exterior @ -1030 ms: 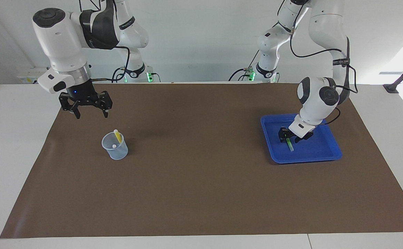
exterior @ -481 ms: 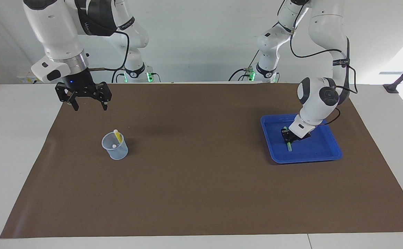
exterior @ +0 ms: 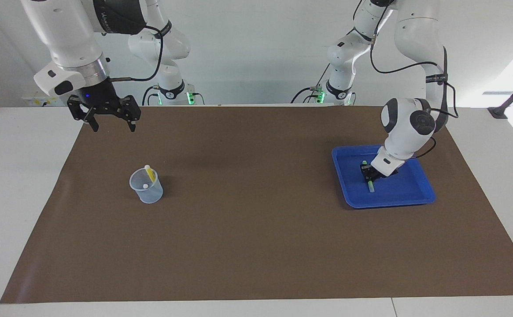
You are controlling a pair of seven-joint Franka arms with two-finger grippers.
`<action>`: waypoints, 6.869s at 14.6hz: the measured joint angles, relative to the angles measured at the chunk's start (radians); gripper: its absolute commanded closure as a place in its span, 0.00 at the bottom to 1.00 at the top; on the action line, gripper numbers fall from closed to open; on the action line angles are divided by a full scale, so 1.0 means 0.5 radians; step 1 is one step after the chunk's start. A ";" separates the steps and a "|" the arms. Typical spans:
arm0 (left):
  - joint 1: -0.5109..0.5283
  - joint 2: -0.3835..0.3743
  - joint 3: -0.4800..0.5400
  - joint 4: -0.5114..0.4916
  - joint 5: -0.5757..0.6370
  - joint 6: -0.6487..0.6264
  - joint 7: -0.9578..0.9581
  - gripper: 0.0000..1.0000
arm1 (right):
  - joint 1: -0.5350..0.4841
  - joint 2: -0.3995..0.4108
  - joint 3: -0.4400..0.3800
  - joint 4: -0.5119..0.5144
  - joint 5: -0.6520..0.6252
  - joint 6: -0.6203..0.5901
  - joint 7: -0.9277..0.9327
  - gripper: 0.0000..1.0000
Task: Transfer and insert pens with both arms
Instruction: 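Grasp the green pen in the tray with the left gripper, then lift the green pen with the left gripper while the right gripper approaches, then take the green pen with the right gripper while the left gripper opens, then insert the green pen into the cup while the left gripper withdraws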
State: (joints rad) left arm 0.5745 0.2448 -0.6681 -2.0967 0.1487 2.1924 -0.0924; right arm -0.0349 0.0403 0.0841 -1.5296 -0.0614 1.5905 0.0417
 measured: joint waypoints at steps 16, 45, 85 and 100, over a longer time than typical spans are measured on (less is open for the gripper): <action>-0.041 -0.154 -0.079 0.799 -1.481 -1.085 -1.787 1.00 | 0.039 -0.051 -0.101 -0.010 0.067 -0.114 0.069 0.00; -0.806 -0.626 -0.278 0.098 -2.970 0.236 -2.822 1.00 | 0.063 -0.082 0.668 -0.247 0.715 0.401 0.848 0.00; -0.401 -0.621 -0.211 0.311 -1.431 -0.556 -2.070 0.00 | 0.027 -0.110 0.009 -0.882 -0.191 1.111 -0.425 1.00; -1.019 -0.470 0.903 1.057 -0.514 -1.514 -0.527 0.00 | 0.027 -0.041 -0.104 -1.293 -0.264 1.655 -0.430 0.42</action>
State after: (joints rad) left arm 0.0648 0.0097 -0.2168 -1.5683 -0.1081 1.4353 -0.3559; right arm -0.0213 0.0195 0.0322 -2.1764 -0.1935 2.4178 -0.1735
